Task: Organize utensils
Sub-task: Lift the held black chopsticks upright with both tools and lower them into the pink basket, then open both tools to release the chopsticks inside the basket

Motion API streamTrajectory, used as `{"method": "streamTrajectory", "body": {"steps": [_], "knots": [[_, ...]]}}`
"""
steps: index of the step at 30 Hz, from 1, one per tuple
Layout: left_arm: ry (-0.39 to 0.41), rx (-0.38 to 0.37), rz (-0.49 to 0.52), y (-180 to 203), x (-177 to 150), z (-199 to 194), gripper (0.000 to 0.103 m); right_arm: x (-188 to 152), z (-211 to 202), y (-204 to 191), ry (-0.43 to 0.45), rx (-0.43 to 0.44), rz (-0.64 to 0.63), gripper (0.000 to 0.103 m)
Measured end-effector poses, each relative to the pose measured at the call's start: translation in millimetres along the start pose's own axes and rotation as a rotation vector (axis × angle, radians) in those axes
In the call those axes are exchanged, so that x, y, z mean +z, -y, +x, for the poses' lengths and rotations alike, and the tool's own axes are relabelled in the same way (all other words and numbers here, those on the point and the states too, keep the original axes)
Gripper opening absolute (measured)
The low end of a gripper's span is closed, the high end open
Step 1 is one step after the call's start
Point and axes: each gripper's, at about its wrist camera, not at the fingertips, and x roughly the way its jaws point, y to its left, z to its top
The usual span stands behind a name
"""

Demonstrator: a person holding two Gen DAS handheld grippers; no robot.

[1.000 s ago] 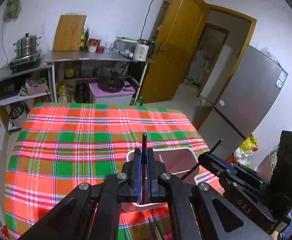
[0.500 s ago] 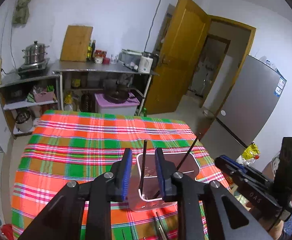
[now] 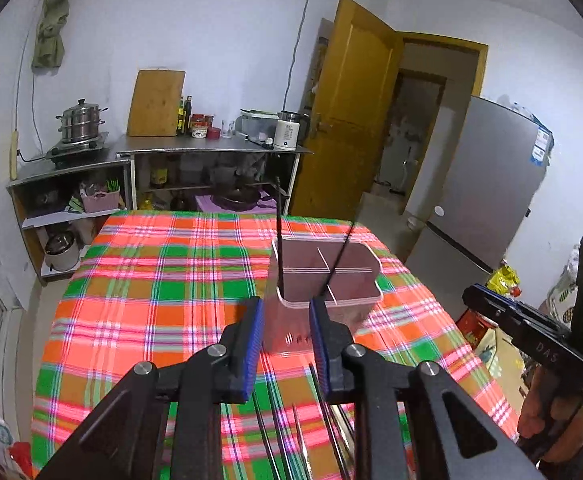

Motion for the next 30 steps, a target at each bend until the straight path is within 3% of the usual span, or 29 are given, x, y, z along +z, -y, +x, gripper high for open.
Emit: {"method": "streamTrajectory", "body": {"steps": [12,20,30], "knots": [[-0.009,-0.007,0.018,14.4,-70.9,-24.4,0.023,-64.4,-21.8,-7.9,-0.038,-0.013,-0.031,0.019],[-0.061,0.004,0.014,10.7,-99.0,-14.9,0.023,-91.0,-16.4,-8.5,-0.081,-0.006,-0.022,0.019],[-0.135,0.028,-0.001,-0.6,-111.7,15.0,0.023,-103.6,1.5,-6.2,-0.126,-0.006,-0.011,0.019]]}}
